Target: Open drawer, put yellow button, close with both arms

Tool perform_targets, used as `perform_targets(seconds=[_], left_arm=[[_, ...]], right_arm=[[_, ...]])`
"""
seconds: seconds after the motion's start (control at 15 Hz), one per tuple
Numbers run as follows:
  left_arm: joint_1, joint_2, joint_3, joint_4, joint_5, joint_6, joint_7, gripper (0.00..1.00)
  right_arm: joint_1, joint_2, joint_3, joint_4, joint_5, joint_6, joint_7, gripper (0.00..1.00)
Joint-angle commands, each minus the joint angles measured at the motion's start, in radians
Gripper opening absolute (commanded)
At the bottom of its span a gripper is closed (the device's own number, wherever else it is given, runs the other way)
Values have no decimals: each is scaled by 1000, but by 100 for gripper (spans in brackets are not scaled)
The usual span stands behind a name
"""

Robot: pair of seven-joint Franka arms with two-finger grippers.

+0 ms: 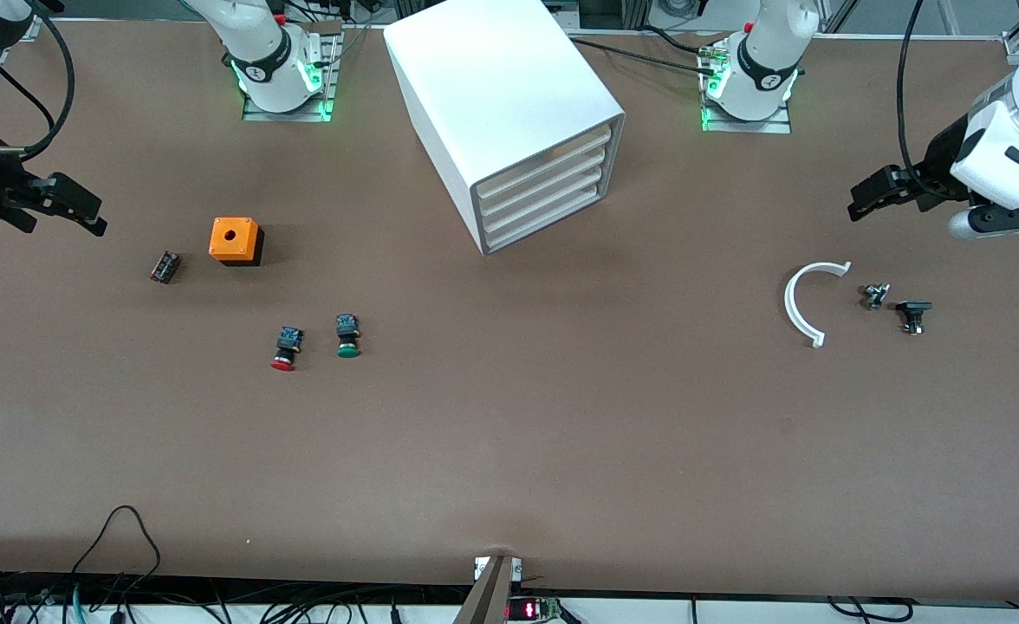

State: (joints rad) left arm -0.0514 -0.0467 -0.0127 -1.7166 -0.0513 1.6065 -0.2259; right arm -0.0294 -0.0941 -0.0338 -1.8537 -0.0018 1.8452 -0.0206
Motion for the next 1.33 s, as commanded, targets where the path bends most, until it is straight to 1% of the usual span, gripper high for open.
perform_targets(seconds=[0.0, 0.2, 1.27], left_arm=[[-13, 51, -16, 80, 21, -37, 7, 100], [-1, 53, -21, 80, 21, -56, 8, 100], [1, 53, -23, 84, 18, -62, 8, 100]], right_arm=[[2, 19, 0, 28, 9, -23, -19, 100], [2, 16, 0, 28, 9, -52, -16, 100], [2, 13, 2, 28, 8, -61, -13, 100]])
